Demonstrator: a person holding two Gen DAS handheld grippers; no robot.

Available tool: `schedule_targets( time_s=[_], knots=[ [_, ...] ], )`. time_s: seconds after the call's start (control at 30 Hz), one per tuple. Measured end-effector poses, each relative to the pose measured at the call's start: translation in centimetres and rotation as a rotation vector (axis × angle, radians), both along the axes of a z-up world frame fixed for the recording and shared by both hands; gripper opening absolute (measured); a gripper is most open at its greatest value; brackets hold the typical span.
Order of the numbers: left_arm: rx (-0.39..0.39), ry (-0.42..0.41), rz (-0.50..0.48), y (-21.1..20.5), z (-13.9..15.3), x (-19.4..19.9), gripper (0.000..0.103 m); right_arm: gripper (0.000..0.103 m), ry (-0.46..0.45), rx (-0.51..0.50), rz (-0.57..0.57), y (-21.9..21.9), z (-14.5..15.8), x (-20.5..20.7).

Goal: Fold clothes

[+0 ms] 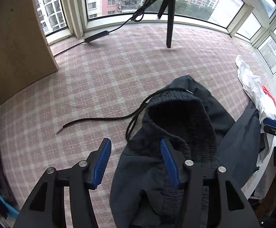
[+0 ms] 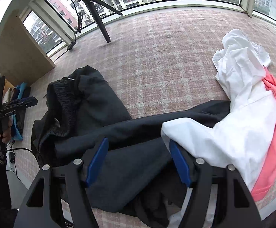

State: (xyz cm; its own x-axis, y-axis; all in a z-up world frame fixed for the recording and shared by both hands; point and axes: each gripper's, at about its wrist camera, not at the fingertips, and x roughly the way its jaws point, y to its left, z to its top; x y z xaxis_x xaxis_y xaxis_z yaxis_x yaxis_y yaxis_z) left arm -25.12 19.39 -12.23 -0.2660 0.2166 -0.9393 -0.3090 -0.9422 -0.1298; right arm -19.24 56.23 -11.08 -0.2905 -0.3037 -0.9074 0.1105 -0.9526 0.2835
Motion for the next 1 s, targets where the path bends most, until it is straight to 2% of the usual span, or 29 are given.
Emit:
schedule_targets(
  time_s=[0.07,0.1,0.23,0.3,0.37,0.4,0.43,0.47,0.5,0.57,0.67,0.8,0.9,0.97,1.0],
  knots=[
    [-0.014,0.027,-0.054,2.3,0.7,-0.2,0.068,0.066,0.014,-0.004,0.000,0.6,0.6,0.1],
    [-0.026,0.047,-0.089,3.8,1.0,-0.5,0.078,0.066,0.022,-0.006,0.001,0.8,0.9,0.1],
    [-0.121,0.049,-0.178,9.8,-0.5,-3.3,0.079,0.066,0.035,0.018,0.002,1.1,1.1,0.1],
    [-0.214,0.045,-0.228,12.4,-2.6,-4.7,0.080,0.066,0.028,0.003,0.000,1.3,0.9,0.2],
    [-0.217,0.038,-0.270,13.6,-4.2,-5.6,0.081,0.066,0.029,-0.031,-0.008,1.7,1.3,0.7],
    [-0.217,0.033,-0.291,14.1,-5.0,-6.1,0.074,0.066,0.029,-0.048,-0.011,1.9,1.5,0.9],
    [-0.172,0.012,-0.300,14.0,-5.4,-6.3,0.047,0.066,0.034,-0.064,-0.018,2.2,1.9,1.2],
    [-0.142,-0.013,-0.298,13.8,-5.6,-6.5,0.033,0.066,0.039,-0.080,-0.024,2.5,2.3,1.6],
    [-0.125,-0.005,-0.299,13.4,-5.3,-6.4,0.021,0.066,0.049,-0.094,-0.030,2.7,2.9,1.8],
    [-0.101,0.028,-0.305,12.6,-4.2,-5.9,0.016,0.066,0.067,-0.106,-0.015,2.4,3.7,2.0],
    [-0.060,0.075,-0.255,9.1,-1.2,-5.2,0.006,0.066,0.085,-0.107,0.016,1.4,4.6,1.9],
    [0.004,0.153,-0.089,-0.2,3.6,-4.2,0.003,0.066,0.074,-0.039,0.118,-2.0,3.2,0.6],
    [-0.049,0.226,0.073,-8.1,6.1,-3.0,0.000,0.066,0.030,0.051,0.200,-4.6,0.8,-0.7],
    [-0.065,0.255,0.168,-13.4,7.6,-1.4,0.000,0.066,0.011,0.112,0.230,-6.0,-0.7,-1.5],
    [-0.045,0.249,0.209,-15.9,7.9,-0.7,0.000,0.066,-0.004,0.134,0.241,-6.4,-1.2,-1.9]
  ],
)
